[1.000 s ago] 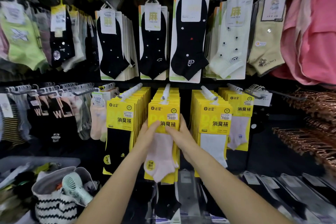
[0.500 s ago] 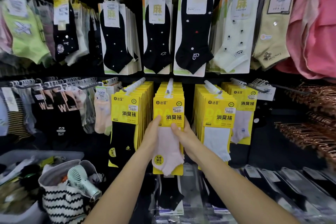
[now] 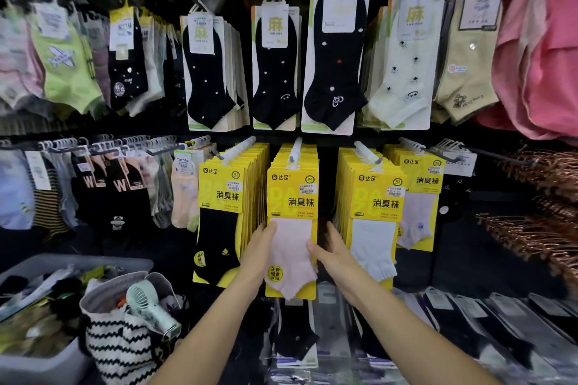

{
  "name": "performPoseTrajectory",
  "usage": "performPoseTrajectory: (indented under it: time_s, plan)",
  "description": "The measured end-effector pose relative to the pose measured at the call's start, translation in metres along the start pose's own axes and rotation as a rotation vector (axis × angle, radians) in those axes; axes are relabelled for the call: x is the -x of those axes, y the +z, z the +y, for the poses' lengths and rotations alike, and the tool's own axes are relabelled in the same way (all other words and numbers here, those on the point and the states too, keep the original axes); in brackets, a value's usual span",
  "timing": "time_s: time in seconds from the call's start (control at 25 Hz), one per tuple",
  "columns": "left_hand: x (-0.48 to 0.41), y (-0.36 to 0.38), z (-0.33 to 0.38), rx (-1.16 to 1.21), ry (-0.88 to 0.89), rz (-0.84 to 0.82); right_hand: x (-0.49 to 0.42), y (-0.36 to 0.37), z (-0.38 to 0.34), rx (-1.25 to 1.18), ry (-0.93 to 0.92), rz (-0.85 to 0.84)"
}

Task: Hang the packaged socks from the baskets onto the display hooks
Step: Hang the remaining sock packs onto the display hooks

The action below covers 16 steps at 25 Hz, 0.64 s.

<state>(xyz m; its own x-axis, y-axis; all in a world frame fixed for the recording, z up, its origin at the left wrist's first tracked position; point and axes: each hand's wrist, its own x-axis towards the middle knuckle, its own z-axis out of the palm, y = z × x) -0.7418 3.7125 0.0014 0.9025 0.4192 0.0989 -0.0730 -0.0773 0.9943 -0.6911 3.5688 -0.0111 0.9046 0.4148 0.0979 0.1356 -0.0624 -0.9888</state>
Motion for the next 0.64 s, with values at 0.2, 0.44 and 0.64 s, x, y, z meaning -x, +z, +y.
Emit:
performPoseTrajectory:
  time_s: [0.2,0.44,0.64]
  plan:
    - [0.039,-0.019,0.000,-0.003,0.166,0.091,0.029,0.001,0.005,0.111,-0.146,0.080]
    - [0.002,-0.089,0.007,-0.085,0.342,0.549,0.033,0.069,-0.022,0.139,-0.135,0.007]
    - [-0.044,-0.117,-0.012,-0.135,0.198,0.233,-0.009,0.129,-0.026,0.167,0.032,-0.074]
